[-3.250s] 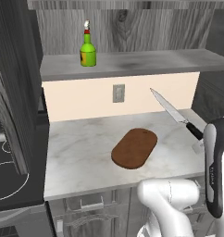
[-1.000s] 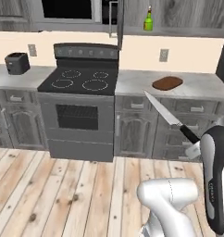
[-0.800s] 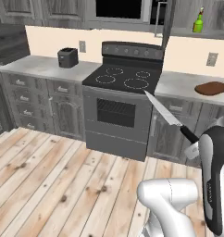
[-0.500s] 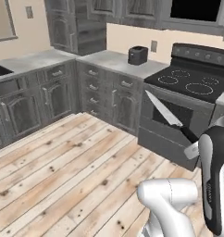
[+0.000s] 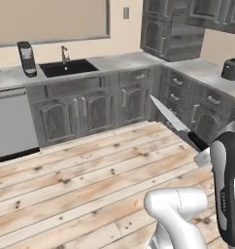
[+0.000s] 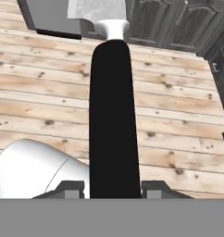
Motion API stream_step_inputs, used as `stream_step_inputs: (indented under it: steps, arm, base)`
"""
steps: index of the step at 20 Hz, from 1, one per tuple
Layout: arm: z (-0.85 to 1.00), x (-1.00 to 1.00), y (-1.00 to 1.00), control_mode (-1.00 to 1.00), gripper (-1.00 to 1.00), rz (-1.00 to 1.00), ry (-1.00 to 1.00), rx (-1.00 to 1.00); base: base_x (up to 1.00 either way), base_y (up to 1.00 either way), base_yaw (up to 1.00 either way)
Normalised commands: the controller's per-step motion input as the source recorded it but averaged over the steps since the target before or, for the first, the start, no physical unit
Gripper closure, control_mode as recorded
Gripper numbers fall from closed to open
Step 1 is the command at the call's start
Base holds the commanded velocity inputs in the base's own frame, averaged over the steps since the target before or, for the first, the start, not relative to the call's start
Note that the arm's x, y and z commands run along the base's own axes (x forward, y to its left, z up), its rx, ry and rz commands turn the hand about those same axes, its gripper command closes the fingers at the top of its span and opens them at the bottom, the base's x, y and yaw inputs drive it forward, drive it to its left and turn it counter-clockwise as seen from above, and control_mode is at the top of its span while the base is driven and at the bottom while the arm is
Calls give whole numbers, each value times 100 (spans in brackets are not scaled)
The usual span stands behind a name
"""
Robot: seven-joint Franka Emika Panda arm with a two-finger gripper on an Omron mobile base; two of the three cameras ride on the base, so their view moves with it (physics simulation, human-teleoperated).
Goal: Move the cutting board and knife to the sink. Then move spray from the cabinet to the counter.
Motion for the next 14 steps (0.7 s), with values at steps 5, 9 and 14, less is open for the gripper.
stream_step_inputs:
  steps: [5, 9, 14]
  arm:
    - [0, 0, 0, 100, 100, 0, 0, 0]
    - [0, 0, 0, 100, 100, 0, 0, 0]
    - [0, 0, 0, 100, 100, 0, 0, 0]
  base:
    - [100, -1, 14]
    - [100, -9, 12]
    - [100, -21, 15]
